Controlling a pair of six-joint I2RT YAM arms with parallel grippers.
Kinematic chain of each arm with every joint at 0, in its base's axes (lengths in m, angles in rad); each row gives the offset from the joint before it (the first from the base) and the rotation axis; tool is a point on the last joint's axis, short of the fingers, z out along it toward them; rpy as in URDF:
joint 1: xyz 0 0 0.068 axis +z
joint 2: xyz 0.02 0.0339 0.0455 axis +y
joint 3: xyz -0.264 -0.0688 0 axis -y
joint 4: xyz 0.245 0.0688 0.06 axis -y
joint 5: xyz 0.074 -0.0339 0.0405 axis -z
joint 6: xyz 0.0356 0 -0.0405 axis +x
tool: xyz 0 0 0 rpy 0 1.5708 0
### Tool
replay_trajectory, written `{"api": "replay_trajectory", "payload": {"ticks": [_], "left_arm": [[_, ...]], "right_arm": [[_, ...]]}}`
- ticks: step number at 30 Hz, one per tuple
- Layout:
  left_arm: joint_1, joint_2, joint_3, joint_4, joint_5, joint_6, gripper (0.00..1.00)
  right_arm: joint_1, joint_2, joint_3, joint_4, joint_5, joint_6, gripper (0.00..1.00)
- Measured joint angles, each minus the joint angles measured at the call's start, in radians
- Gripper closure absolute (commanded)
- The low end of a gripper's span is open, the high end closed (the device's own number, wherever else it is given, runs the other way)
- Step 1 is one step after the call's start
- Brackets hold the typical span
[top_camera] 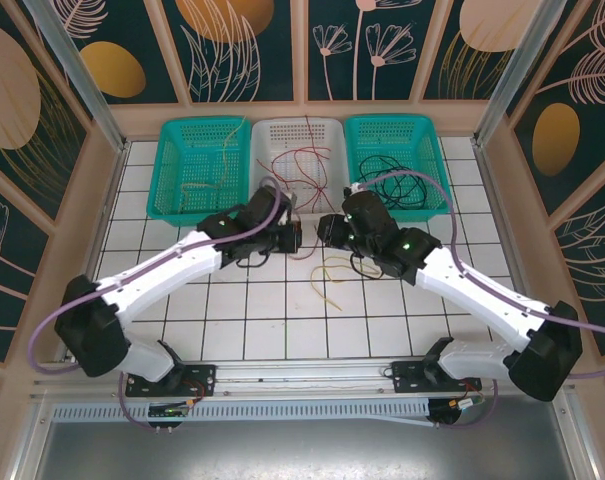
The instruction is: Untangle the cables
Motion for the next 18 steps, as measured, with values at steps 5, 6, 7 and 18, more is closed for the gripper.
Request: {"api": "replay_trajectory", "payload": {"ticks": [5,6,7,18], "left_arm": [[0.039,-0.116,0.063,0.135,0.093,-0.047,1.0],[0.058,-0.138,0.06,0.175,0.119,-0.064,1.0],[0.085,-0.166,0.053,0.237,0.151,-0.096,1.0],[0.166,-0.146,0.185,0.475,0.376,-0.211,1.0]], "right_arm": [[-0.039,-0.051,0.002,0.072,-0.092,-0.055,0.53],[-0.047,-0.061,0.006,0.08,-0.109,-0.064,0.51],[-0.057,-0.07,0.015,0.085,-0.123,-0.072,0.49],[-0.11,-0.057,0.119,0.12,-0.192,-0.173,0.39]]}}
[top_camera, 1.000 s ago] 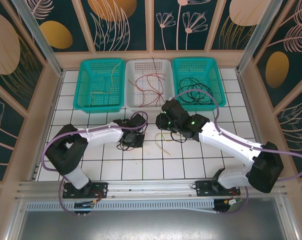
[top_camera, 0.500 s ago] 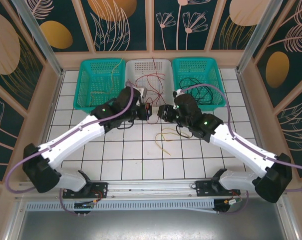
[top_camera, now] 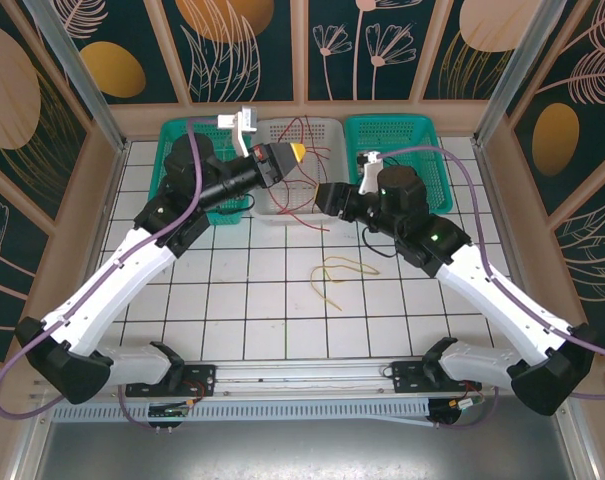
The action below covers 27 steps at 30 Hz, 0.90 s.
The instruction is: Untangle the cables
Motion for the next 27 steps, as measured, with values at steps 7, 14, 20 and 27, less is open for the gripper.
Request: {"api": "replay_trajectory", "payload": {"ticks": [7,14,20,27], "left_arm": [[0.0,0.01,0.064,-0.003,0.048,0.023,1.0],[0.0,0.056,0.102,-0.027,0.079,0.03,1.0],[0.0,0.062,0.116,-0.028,0.097,0.031,1.0],[0.0,0.062,0.116,-0.027,0.104,0.03,1.0]], "right_arm": [[-0.002,0.029,0.028,0.016,-0.013,-0.025,0.38],[-0.03,0.065,0.028,0.021,-0.025,-0.027,0.4],[-0.084,0.068,-0.017,0.09,-0.049,0.06,0.39],[-0.111,0.085,-0.122,0.204,-0.122,0.229,0.28]]}}
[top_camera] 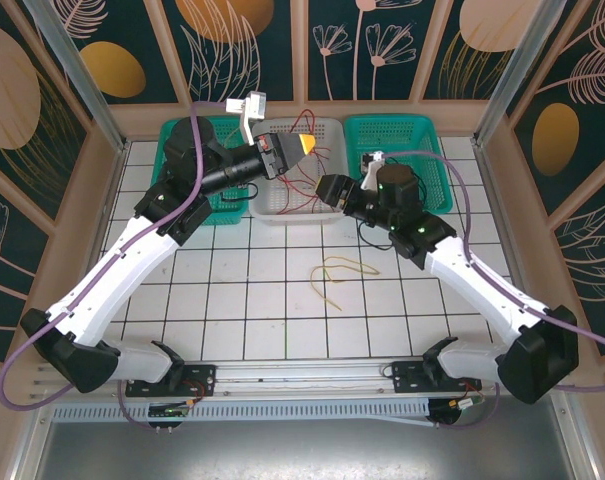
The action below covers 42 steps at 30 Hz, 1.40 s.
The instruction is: Untangle the cables
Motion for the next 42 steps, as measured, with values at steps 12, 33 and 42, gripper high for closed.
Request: {"api": "replay_trajectory", "payload": {"ticks": [12,33,42], "left_arm": [[0.0,0.0,-0.009,0.056,0.029,-0.012,1.0],[0.0,-0.023,-0.08,0.148,0.061,-0.046,1.0],[0.0,-0.056,-0.115,0.103,0.051,0.021,1.0]], "right_arm": [[-0.013,0.071,-0.046,0.15,-0.044,0.24,0.32],[-0.027,0.188,-0.064,0.365,-0.131,0.402,0.62],[-0.071,0.188,-0.047,0.331,-0.133,0.37,0.92]]}}
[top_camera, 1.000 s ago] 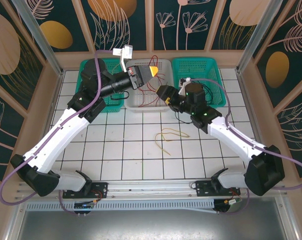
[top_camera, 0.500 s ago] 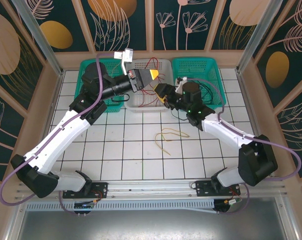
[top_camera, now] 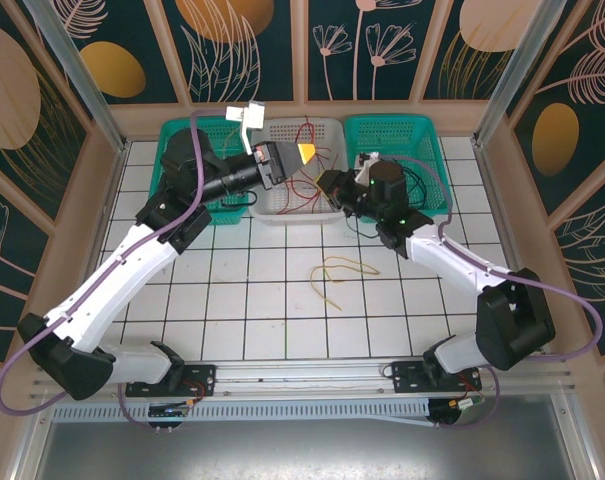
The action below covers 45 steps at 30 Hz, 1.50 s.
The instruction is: Untangle the cables
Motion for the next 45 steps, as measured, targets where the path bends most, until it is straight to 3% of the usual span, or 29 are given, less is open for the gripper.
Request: {"api": "replay_trajectory", "payload": {"ticks": [10,18,24,25,27,28,29,30,34,39,45], "left_arm": [[0.0,-0.177,-0.224,-0.237,-0.118,0.259,1.0],[0.0,-0.113,-0.435,-0.347,-0.156,0.299,1.0],[0.0,-0.09,-0.461,-0.359,-0.157,0.333,1.0],[0.0,-0.082,-0.461,-0.358,-0.156,0.338,0.91],[0.0,-0.071,-0.461,-0.359,-0.158,0.348,0.54],[0.0,-0.07,-0.461,-0.36,-0.164,0.348,0.43],[0.0,-0.072,-0.461,-0.36,-0.174,0.347,0.19],[0.0,-0.078,-0.461,-0.359,-0.19,0.346,0.03],[0.002,-0.136,-0.421,-0.372,-0.272,0.335,0.01],[0.021,-0.161,-0.232,-0.352,-0.32,0.316,0.01],[0.037,-0.132,-0.127,-0.241,-0.261,0.23,0.19]], "right_arm": [[-0.15,0.022,0.213,-0.084,-0.05,-0.068,1.0],[-0.164,0.082,0.418,-0.145,-0.104,-0.121,1.0],[-0.163,0.084,0.505,-0.199,-0.131,-0.172,1.0],[-0.163,0.084,0.514,-0.203,-0.133,-0.182,1.0],[-0.159,0.084,0.537,-0.227,-0.134,-0.218,1.0],[-0.157,0.084,0.547,-0.243,-0.134,-0.233,1.0],[-0.152,0.084,0.563,-0.267,-0.133,-0.257,1.0],[-0.147,0.084,0.578,-0.288,-0.129,-0.28,1.0],[-0.107,0.084,0.649,-0.389,-0.097,-0.39,1.0],[-0.052,0.084,0.718,-0.494,-0.024,-0.51,1.0],[-0.012,0.084,0.725,-0.55,0.04,-0.577,1.0]]}}
